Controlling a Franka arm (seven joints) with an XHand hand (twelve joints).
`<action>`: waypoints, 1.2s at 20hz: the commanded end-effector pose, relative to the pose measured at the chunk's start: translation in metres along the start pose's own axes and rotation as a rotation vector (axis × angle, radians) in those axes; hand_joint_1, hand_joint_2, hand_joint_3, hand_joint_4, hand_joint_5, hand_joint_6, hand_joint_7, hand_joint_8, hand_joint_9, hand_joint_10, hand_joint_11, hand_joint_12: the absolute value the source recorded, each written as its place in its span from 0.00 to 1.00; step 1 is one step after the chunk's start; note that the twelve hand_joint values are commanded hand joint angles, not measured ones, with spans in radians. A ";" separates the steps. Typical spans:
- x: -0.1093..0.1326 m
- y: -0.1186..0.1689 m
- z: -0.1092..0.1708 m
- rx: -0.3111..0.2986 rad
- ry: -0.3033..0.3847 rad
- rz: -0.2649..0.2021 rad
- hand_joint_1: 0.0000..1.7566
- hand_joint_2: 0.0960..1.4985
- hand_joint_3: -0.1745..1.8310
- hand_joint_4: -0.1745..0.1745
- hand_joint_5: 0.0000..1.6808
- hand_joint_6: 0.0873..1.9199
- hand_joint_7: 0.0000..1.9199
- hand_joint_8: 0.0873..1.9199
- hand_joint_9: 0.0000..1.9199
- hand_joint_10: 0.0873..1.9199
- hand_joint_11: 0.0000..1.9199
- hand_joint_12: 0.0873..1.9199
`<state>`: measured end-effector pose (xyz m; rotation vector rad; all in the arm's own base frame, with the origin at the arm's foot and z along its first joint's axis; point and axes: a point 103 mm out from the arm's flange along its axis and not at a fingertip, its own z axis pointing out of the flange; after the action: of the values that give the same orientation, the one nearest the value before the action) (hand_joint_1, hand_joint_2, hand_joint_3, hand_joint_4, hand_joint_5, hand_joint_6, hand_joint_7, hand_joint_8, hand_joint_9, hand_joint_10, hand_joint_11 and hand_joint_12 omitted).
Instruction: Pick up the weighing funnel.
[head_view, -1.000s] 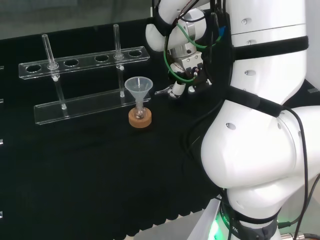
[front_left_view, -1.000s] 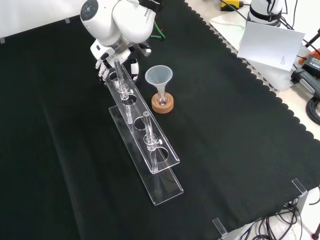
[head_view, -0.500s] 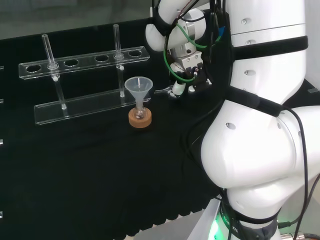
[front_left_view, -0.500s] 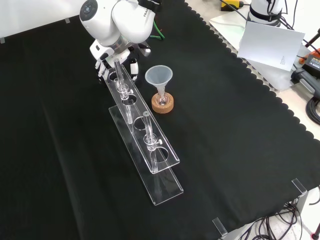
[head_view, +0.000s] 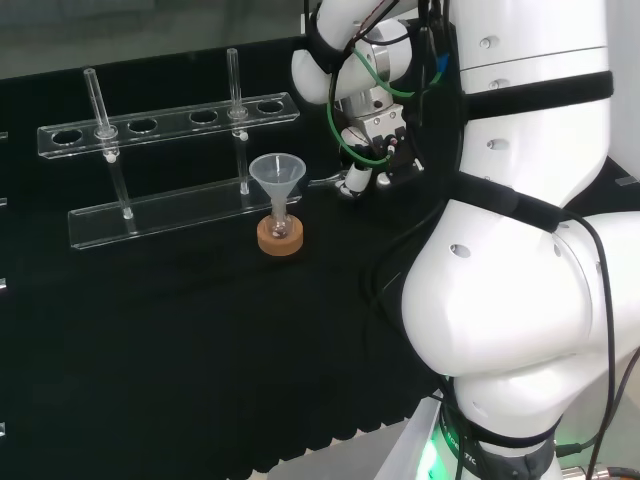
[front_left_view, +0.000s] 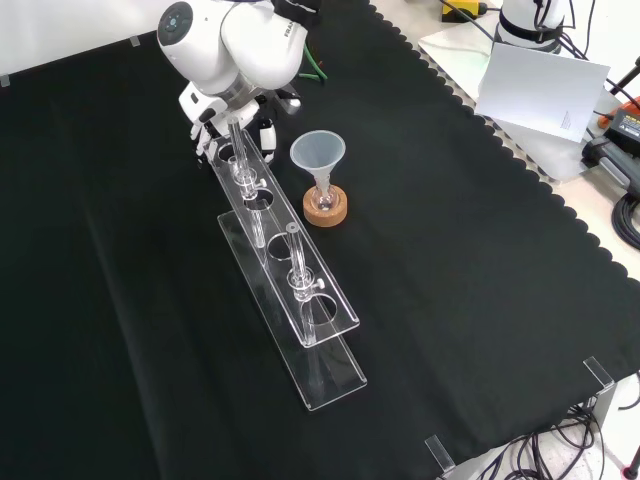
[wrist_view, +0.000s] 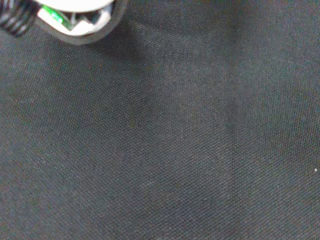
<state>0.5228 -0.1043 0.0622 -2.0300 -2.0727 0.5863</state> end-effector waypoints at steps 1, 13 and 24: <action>-0.003 -0.001 0.001 -0.003 -0.017 0.018 0.58 0.41 0.40 0.84 0.63 0.38 0.29 0.33 0.42 0.23 0.27 0.67; -0.009 -0.012 -0.009 -0.028 -0.028 0.041 0.63 0.41 0.43 1.00 0.73 0.38 0.29 0.32 0.47 0.22 0.30 0.64; -0.031 -0.045 -0.035 -0.057 -0.040 0.069 0.63 0.41 0.42 1.00 0.73 0.37 0.30 0.32 0.47 0.22 0.32 0.64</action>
<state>0.5079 -0.1187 0.0990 -2.1215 -2.0801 0.5714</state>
